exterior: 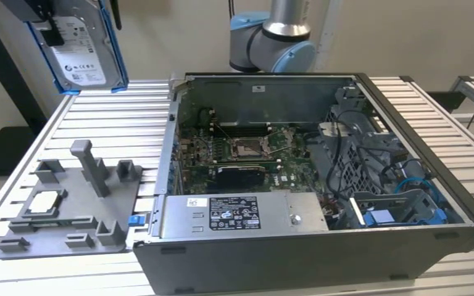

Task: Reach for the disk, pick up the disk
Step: 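Pick up the disk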

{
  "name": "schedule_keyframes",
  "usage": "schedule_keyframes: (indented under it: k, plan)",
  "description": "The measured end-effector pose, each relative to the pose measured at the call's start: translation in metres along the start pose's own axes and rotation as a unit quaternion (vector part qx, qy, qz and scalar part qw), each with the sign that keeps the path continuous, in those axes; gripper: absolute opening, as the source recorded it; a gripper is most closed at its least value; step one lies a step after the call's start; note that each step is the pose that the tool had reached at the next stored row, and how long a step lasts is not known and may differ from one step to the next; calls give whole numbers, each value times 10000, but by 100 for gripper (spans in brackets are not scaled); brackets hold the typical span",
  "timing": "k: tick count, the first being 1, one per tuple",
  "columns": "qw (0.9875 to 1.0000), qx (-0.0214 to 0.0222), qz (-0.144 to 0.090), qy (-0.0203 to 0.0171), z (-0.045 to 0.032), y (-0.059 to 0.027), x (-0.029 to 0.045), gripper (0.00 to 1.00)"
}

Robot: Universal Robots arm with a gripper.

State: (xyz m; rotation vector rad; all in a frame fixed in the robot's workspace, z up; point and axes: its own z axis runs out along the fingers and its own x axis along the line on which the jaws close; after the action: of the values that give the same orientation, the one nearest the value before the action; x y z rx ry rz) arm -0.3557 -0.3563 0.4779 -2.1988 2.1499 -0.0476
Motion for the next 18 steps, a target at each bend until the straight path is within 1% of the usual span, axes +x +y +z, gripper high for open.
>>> schedule_keyframes:
  k: [11, 18]
  plan:
    - [10000, 0, 0, 0, 18, -261, 6, 0]
    - [10000, -1, 1, 0, 33, -477, 11, 0]
